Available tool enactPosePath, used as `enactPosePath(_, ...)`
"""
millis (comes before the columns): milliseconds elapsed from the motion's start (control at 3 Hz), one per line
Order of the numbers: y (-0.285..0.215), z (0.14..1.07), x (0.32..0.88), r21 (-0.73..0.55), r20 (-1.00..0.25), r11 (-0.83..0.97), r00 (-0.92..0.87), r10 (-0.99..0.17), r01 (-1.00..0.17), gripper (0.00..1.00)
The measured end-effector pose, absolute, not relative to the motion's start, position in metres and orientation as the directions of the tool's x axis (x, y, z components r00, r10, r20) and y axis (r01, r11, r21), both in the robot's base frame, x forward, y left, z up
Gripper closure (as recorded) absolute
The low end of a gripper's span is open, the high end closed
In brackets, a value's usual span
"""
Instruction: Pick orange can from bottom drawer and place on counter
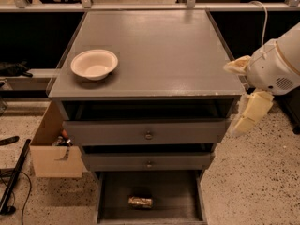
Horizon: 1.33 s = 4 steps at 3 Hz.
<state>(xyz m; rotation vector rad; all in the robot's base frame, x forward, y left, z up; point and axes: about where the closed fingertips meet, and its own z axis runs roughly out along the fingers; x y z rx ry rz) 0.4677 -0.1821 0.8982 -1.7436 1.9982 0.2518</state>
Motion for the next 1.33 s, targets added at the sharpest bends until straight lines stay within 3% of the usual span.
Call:
enactPosePath(333, -0.180, 0.871, 0.455, -0.127, -0.535, 0.226, -0.125, -0.835, -0.966, 0.00)
enactPosePath(667, -0.172, 0.815, 0.404, -0.046, -0.669, 0.305, -0.198, -0.717, -0.951, 0.00)
enactPosePath(1000, -0.168, 0.773, 0.365, 0.015, -0.708, 0.326, -0.240, -0.664, -0.945, 0.00)
enactPosePath(1333, -0.167, 0.773, 0.365, 0.015, -0.708, 0.326, -0.240, -0.664, -0.945, 0.00)
